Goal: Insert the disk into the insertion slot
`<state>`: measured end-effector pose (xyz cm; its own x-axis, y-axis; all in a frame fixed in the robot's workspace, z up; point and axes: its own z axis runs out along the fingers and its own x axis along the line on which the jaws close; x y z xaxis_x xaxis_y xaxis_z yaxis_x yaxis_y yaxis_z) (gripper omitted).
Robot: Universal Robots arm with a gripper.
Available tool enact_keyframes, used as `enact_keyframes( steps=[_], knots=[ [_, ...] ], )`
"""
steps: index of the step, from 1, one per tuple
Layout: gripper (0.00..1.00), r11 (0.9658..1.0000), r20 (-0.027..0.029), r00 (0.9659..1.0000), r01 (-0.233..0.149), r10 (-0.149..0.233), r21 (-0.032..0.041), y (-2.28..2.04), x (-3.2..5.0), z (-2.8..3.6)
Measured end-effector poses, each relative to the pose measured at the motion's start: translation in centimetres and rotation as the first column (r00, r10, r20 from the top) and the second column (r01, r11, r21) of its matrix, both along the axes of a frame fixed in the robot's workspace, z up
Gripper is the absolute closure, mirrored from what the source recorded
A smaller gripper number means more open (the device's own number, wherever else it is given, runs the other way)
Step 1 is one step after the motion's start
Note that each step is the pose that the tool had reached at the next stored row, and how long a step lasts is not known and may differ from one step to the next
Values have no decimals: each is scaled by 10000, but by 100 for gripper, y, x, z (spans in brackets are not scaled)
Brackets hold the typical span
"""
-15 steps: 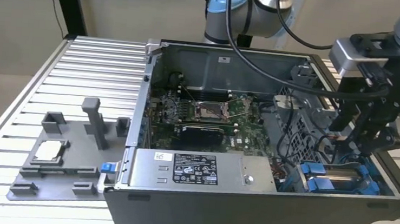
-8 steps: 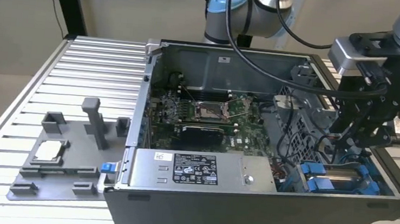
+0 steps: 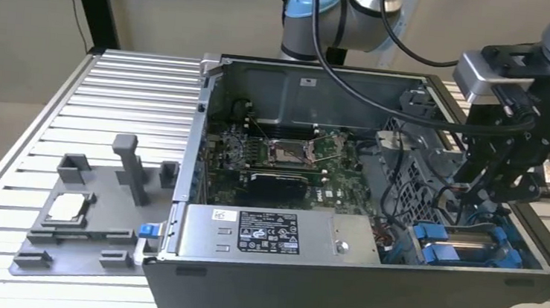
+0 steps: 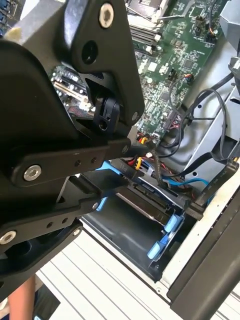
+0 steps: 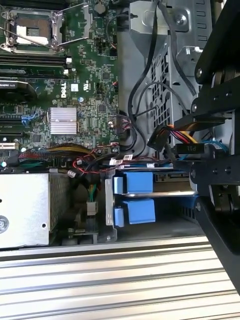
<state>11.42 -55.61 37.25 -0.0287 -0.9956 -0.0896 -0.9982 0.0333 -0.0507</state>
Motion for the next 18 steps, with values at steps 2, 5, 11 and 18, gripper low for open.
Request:
enact_keyframes(
  steps=[2,5,11,18],
  knots=[
    [0,10000,1,10000,-4,4,5,-1,2,6],
    [0,10000,1,10000,-5,5,4,0,3,8],
    [100,10000,0,10000,-5,5,2,0,3,9],
    [100,10000,0,10000,-6,6,2,0,3,9]
  ],
)
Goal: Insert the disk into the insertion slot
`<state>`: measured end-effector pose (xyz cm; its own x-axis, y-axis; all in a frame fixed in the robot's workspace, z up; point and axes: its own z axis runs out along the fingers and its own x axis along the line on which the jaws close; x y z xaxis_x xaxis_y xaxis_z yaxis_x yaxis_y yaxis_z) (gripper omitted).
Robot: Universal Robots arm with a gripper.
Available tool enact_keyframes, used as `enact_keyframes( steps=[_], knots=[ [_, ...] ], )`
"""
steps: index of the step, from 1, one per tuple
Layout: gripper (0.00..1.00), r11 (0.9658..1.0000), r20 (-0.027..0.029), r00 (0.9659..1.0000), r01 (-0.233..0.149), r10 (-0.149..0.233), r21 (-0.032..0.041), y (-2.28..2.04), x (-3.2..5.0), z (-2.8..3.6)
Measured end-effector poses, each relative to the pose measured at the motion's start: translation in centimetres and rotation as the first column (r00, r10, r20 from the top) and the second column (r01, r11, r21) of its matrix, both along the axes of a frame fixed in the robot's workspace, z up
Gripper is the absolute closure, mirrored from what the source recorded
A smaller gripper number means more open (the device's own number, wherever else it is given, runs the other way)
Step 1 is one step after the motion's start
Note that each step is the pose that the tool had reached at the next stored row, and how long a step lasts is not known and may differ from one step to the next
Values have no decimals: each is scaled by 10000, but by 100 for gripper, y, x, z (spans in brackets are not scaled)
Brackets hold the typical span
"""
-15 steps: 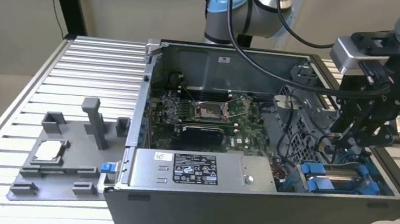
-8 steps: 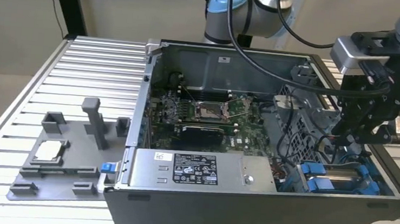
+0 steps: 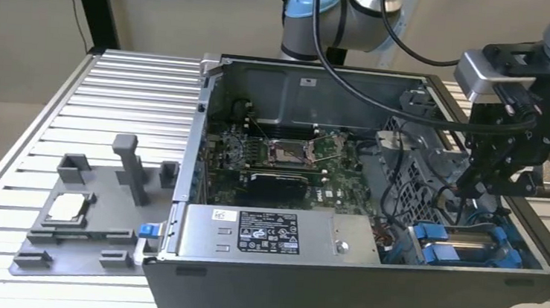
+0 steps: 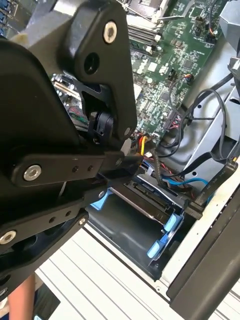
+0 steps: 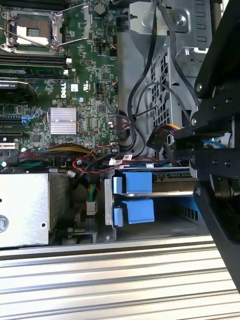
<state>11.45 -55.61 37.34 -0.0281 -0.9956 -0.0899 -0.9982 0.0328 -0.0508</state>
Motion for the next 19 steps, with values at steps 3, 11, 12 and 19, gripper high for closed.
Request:
enact_keyframes(
  steps=[3,11,12,19],
  knots=[
    [100,10000,0,10000,-1,1,0,0,0,0],
    [100,10000,0,10000,-2,2,0,0,3,0],
    [100,10000,-1,10000,-3,3,-2,0,12,1],
    [100,10000,-129,9999,-1,1,0,-45,147,-14]
  ],
)
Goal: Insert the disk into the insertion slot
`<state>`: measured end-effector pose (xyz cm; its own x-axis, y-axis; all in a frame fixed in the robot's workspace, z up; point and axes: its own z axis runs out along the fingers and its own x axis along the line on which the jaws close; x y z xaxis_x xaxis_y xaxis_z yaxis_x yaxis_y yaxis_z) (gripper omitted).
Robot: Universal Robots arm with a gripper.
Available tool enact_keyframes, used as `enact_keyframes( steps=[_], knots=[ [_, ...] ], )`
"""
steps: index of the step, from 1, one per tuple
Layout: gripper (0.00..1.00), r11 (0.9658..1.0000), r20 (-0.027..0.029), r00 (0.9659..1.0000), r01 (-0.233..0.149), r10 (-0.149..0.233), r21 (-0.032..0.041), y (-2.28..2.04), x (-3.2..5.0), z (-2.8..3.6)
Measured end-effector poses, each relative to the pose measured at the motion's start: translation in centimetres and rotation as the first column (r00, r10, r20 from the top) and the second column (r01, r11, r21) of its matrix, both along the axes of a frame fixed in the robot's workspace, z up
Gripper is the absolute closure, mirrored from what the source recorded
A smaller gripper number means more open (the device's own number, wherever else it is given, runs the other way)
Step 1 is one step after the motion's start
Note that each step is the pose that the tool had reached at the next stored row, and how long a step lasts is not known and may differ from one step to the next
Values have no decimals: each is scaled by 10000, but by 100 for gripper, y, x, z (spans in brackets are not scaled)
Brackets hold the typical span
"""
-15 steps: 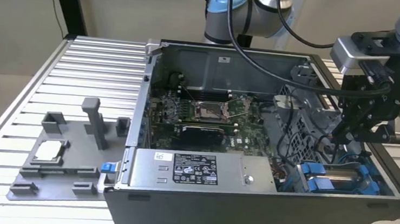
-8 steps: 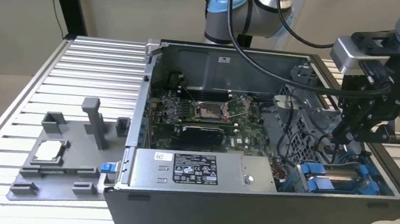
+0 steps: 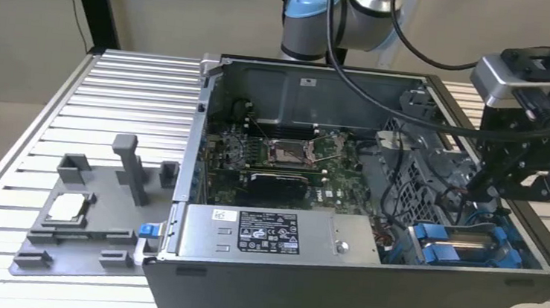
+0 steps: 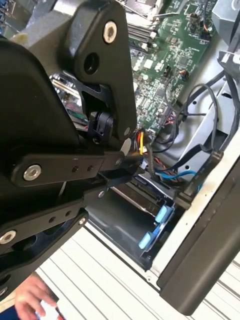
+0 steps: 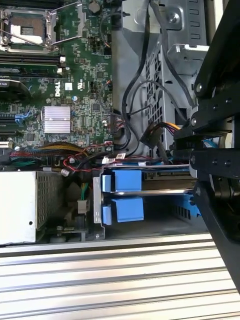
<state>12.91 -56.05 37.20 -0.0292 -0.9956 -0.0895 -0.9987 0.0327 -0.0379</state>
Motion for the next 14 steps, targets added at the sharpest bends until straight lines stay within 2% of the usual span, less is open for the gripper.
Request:
enact_keyframes(
  steps=[3,7,11,14],
  knots=[
    [100,10000,-141,9999,-1,0,-13,-39,29,-9],
    [100,10000,-237,9997,0,0,-30,-69,75,-34],
    [100,10000,-248,9997,0,-1,-39,-108,90,-76],
    [100,10000,-249,9997,2,-4,-78,-120,92,-106]
  ],
)
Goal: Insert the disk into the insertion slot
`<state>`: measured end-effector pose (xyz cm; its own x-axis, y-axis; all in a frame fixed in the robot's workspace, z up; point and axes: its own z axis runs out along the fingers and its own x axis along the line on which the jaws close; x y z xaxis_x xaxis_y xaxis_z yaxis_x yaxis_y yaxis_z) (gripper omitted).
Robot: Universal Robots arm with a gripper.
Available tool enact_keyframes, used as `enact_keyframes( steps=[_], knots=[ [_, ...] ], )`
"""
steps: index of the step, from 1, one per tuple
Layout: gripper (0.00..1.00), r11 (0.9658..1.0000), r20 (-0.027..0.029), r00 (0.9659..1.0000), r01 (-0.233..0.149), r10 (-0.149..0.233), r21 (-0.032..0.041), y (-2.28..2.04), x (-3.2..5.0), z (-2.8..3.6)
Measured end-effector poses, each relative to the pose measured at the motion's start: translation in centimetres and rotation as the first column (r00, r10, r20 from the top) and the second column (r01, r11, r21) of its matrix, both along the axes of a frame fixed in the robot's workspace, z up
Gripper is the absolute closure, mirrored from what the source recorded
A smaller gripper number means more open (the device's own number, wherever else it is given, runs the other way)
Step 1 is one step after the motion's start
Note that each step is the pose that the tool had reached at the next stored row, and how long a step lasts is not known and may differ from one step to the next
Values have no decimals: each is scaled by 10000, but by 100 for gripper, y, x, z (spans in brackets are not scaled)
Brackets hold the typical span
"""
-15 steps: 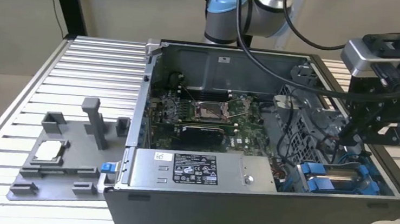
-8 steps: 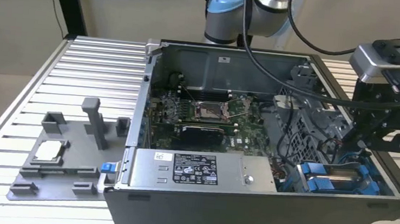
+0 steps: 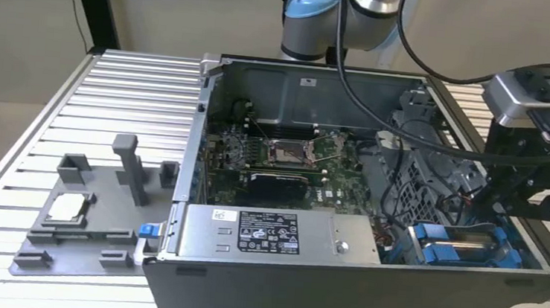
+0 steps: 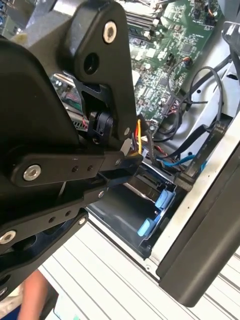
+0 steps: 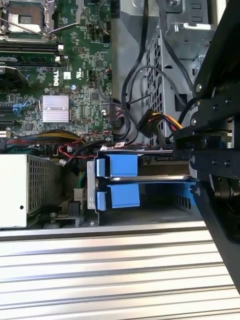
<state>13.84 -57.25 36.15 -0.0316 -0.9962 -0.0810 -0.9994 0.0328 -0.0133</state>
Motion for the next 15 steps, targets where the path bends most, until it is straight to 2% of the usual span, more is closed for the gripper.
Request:
enact_keyframes(
  steps=[2,15],
  knots=[
    [100,10000,0,10000,0,0,-30,0,3,-22],
    [100,10000,16,10000,-2,2,-20,-1,10,-51]
  ],
)
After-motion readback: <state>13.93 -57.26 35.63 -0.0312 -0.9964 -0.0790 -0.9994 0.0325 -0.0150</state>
